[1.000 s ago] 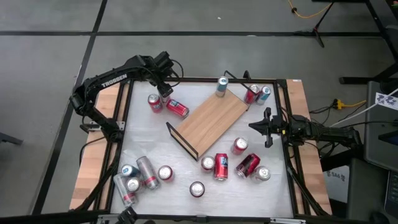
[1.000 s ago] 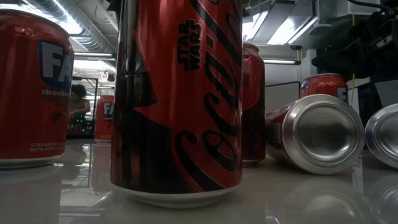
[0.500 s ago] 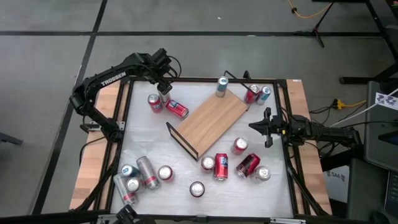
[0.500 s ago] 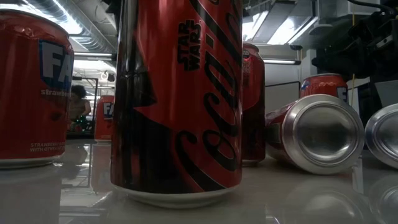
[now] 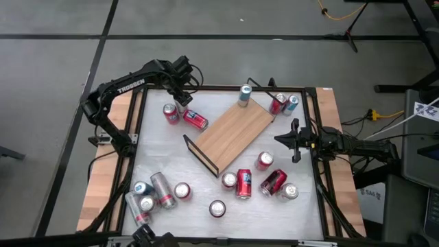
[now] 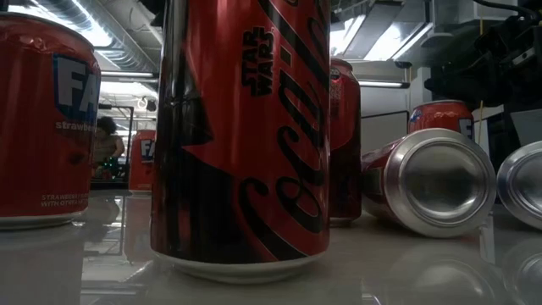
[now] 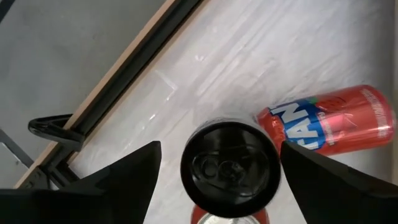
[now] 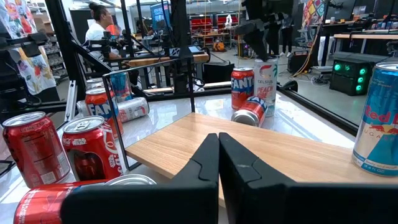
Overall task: Place canned beverage on shelf
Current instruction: Put the white pink soda can on the shelf
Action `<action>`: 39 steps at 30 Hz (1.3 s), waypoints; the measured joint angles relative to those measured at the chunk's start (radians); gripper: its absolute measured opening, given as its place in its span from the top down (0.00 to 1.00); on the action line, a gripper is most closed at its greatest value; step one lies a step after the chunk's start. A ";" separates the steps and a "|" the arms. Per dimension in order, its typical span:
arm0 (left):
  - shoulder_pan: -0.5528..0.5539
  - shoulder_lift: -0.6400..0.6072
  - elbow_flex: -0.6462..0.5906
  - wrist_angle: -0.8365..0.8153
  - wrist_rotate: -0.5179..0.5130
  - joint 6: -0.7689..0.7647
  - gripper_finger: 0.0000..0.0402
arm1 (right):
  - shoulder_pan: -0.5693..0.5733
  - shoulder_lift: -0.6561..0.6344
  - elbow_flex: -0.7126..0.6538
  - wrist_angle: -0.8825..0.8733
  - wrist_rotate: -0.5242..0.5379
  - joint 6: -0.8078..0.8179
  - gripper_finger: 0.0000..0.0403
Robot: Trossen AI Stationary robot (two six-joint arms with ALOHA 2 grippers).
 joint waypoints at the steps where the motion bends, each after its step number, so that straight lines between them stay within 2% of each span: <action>1: 0.000 0.005 0.000 0.001 0.001 0.000 0.20 | 0.000 0.000 0.000 0.000 0.000 0.000 1.00; 19: 0.002 0.042 -0.003 -0.001 0.012 0.003 0.20 | 0.000 0.000 0.000 0.000 0.000 0.000 1.00; 31: 0.001 0.043 -0.100 0.012 0.017 0.001 0.20 | 0.000 0.000 0.000 0.000 0.000 0.000 1.00; 39: -0.010 0.043 -0.100 0.053 0.014 -0.091 0.20 | 0.000 0.000 0.000 0.000 0.000 0.000 1.00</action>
